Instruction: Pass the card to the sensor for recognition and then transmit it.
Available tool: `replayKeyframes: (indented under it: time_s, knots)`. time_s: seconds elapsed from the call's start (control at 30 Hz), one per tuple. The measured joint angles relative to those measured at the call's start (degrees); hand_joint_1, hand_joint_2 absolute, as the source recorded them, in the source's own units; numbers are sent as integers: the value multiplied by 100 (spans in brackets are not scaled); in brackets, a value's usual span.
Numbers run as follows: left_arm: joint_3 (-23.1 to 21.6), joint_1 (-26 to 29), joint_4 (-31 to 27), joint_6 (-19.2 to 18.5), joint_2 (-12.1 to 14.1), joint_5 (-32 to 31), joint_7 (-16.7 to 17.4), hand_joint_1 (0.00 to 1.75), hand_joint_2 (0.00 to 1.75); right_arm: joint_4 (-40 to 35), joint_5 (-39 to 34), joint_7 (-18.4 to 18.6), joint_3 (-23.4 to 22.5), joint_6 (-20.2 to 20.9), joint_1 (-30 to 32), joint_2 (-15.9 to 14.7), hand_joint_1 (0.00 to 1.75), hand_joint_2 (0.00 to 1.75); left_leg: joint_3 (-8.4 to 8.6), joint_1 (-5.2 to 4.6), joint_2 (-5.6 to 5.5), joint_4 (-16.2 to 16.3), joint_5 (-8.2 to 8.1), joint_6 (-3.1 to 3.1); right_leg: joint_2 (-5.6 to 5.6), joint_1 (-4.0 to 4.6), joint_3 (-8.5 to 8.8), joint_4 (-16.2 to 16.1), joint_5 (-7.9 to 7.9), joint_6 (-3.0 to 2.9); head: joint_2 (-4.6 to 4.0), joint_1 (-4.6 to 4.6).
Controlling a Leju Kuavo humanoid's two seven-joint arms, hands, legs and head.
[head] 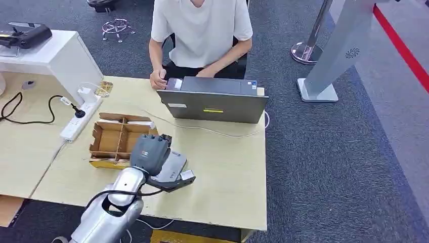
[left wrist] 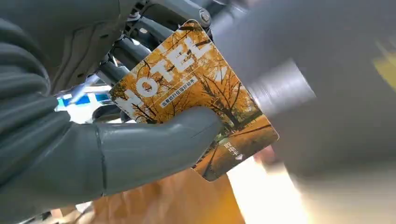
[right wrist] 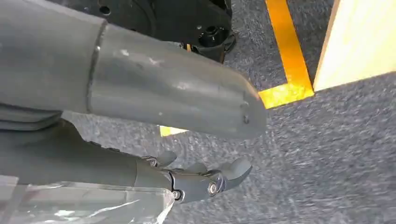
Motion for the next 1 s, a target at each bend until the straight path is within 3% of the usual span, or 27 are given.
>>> replayKeyframes:
  time_s: [0.13, 0.23, 0.47, 0.6, 0.73, 0.87, 0.9, 1.0]
  knots:
    - [361, -65, -288, 510, 175, -147, 18, 175, 175, 0, 219, -105, 138, -11, 5, 53, 0, 0, 3, 4, -1, 0, 2, -2, -1, 3, -5, 1, -1, -1, 0, -7]
    - [658, -458, -301, 771, 367, -286, -59, 175, 175, -2, 389, -57, 243, -57, -28, 101, 0, 0, -3, 11, -11, 0, 9, -5, -14, 10, -5, 2, 0, -3, 0, -2]
    - [1132, -1728, 326, 487, 682, -319, -31, 175, 175, -2, 566, 133, 349, -13, -87, 164, 0, 0, 0, 10, -3, 0, 18, -5, -5, 9, -4, 4, 11, -6, 0, -4]
    - [1206, -1969, 590, 513, 741, -328, -22, 175, 175, -2, 566, 138, 367, -7, -105, 179, 0, 0, -4, 9, -12, 0, 18, -6, -10, 9, -3, 3, 10, -6, 0, -2]
    - [1211, -2181, 919, 334, 804, -210, 210, 175, 175, -2, 581, 188, 369, 2, -112, 192, 0, 0, -6, 10, -11, 0, 17, -5, -9, 9, -6, 2, 9, -5, 0, -2]
    - [1256, -2361, 1345, 317, 863, -46, 131, 175, 175, -2, 603, 223, 369, -7, -115, 199, 0, 0, -4, 10, -10, 0, 17, -5, -8, 9, -6, 2, 9, -5, 0, -7]
    - [1263, -2360, 1401, 323, 865, -22, 112, 0, 175, -2, 616, 223, 369, -11, -113, 199, 0, 175, -4, 10, -10, 0, 17, -5, -8, 10, -7, 2, 9, -5, 0, -9]
    - [1302, -2397, 1623, 339, 861, 63, 81, 0, 175, -2, 616, 234, 367, -15, -111, 199, 0, 175, -4, 10, -8, 0, 17, -5, -6, 9, -7, 2, 10, -5, 0, -2]
